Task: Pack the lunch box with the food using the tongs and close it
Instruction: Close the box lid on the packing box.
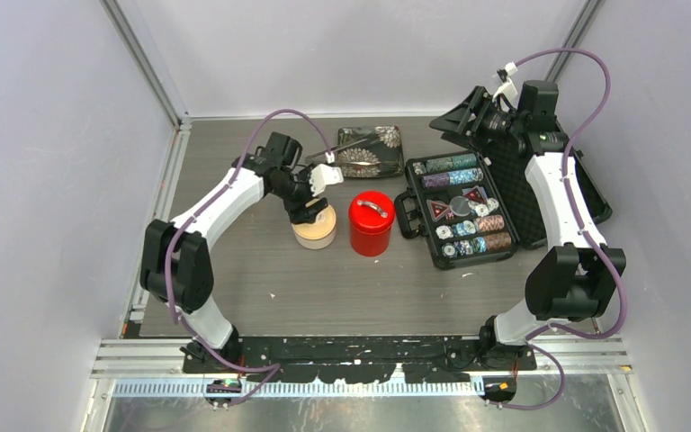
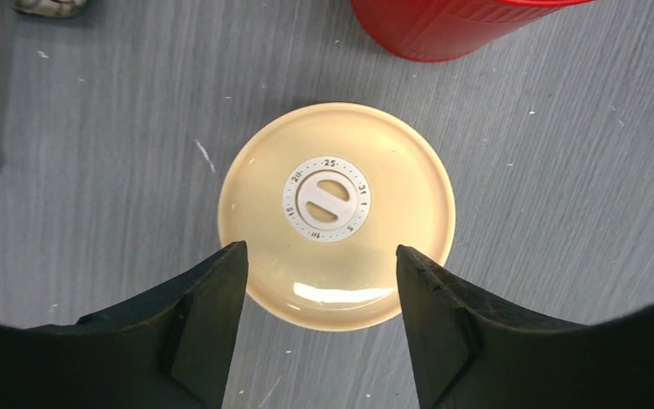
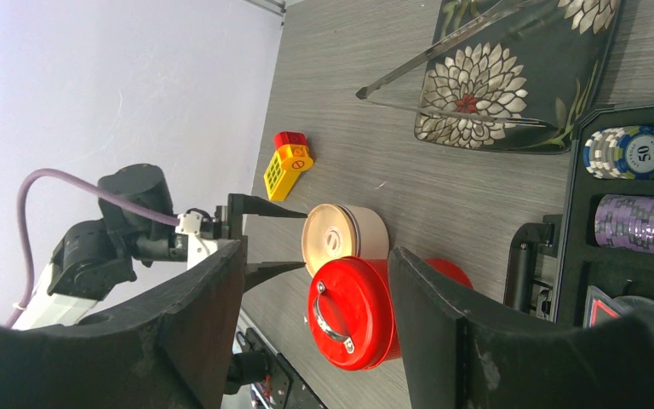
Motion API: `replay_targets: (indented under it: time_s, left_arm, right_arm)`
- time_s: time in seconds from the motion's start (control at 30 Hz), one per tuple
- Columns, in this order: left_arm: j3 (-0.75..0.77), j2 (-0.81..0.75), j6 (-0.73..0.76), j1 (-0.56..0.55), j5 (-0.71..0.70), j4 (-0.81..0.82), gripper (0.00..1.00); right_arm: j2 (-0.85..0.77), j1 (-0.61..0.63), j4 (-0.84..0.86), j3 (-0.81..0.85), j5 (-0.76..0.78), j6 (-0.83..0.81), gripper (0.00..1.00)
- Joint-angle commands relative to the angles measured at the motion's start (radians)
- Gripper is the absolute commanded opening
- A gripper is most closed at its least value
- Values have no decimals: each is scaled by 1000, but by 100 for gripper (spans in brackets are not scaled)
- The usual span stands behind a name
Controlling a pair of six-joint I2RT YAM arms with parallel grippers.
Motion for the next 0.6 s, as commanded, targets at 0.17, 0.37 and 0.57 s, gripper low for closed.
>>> replay_targets:
  time_s: [0.17, 0.37, 0.57]
  left_arm:
    - [5, -14, 156, -19, -36, 25, 70]
    - [-11, 63, 176, -18, -67, 9, 70]
    - [-5, 134, 157, -19, 12, -152, 68]
  right_arm:
    - [-32, -2, 30, 15, 0, -8, 67]
    - [-38, -3, 20, 16, -1, -20, 67]
    - [-45, -3, 9, 18, 3, -36, 67]
